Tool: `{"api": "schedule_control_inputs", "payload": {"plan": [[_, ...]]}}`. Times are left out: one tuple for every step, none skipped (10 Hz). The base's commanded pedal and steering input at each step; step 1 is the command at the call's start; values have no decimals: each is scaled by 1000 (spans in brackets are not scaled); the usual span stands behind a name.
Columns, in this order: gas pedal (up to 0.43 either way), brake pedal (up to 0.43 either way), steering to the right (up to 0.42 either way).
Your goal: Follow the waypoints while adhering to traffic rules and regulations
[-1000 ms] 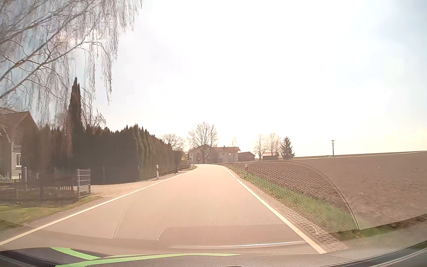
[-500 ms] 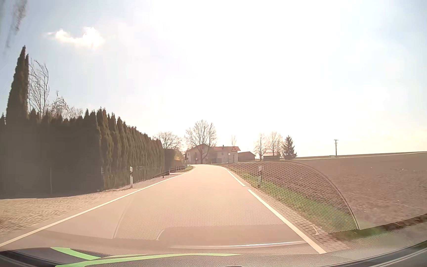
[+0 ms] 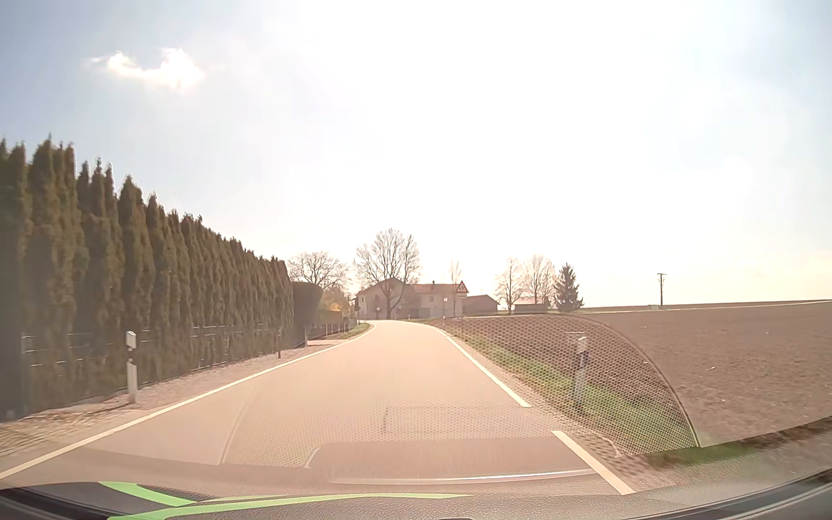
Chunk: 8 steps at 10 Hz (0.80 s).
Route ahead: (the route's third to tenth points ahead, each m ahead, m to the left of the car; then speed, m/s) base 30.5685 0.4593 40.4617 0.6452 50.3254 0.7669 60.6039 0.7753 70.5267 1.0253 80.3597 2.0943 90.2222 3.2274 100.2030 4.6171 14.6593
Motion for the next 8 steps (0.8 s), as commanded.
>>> {"api": "schedule_control_inputs", "payload": {"plan": [[118, 0, 3], [118, 0, 3], [118, 0, 3], [118, 0, 2], [118, 0, 1], [118, 0, 0], [118, 0, 0], [118, 0, 0]]}}
